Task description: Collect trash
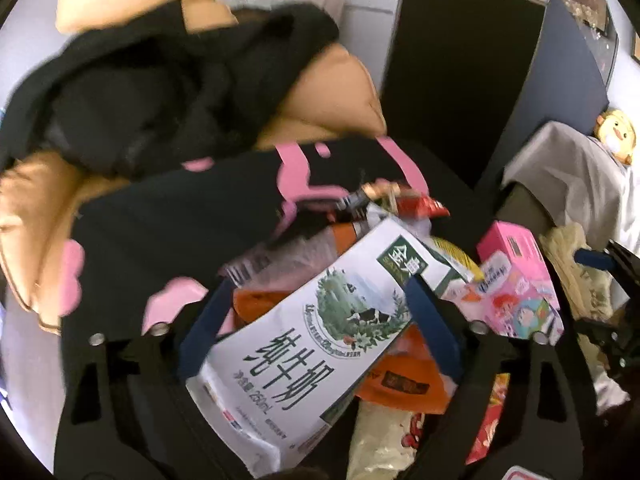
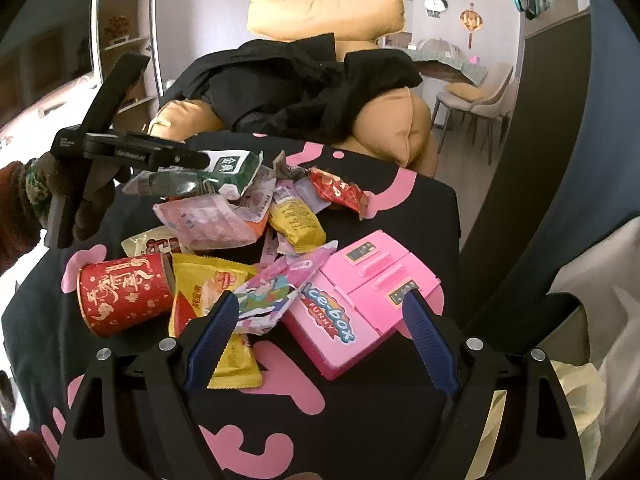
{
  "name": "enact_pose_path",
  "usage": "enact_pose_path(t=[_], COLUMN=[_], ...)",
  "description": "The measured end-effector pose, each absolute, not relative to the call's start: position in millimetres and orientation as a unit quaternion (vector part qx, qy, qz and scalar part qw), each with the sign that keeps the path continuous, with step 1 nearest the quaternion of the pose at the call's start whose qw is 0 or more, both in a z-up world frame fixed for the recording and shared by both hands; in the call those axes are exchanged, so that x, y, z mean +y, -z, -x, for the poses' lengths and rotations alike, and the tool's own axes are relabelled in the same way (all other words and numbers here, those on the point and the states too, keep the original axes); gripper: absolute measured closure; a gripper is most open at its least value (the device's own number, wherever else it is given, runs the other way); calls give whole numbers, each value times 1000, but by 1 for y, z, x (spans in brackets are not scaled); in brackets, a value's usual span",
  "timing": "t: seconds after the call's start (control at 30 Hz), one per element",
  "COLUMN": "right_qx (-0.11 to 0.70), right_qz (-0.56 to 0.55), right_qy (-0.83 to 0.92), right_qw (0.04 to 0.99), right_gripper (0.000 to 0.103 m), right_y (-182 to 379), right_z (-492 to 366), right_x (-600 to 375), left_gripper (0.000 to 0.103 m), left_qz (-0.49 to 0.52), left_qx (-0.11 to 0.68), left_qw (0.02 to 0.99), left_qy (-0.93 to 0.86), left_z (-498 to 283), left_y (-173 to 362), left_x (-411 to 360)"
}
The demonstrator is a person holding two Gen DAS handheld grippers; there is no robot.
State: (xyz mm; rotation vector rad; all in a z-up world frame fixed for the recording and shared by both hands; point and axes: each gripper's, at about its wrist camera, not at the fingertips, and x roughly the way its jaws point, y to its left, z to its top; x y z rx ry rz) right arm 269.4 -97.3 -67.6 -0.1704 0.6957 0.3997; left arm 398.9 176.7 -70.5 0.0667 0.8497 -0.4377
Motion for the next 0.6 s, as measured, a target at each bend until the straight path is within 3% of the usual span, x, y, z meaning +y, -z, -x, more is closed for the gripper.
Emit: enact_pose_path(t=[0.37, 0.6], right_qx=[347, 345], right_qz=[56, 76], right_qy=[-207, -201], right_qw=[913, 913], right_gripper=[23, 23], right_y=[75, 78], right_z=[-278, -264], right_x=[-99, -95], left_gripper=[23, 23], left_qz=[-24, -34], left_qx=[412, 409], left_qw=[876, 882], left_qy=[251, 233], left_z=[-320, -313], left_y=[75, 72], left_x=[169, 163])
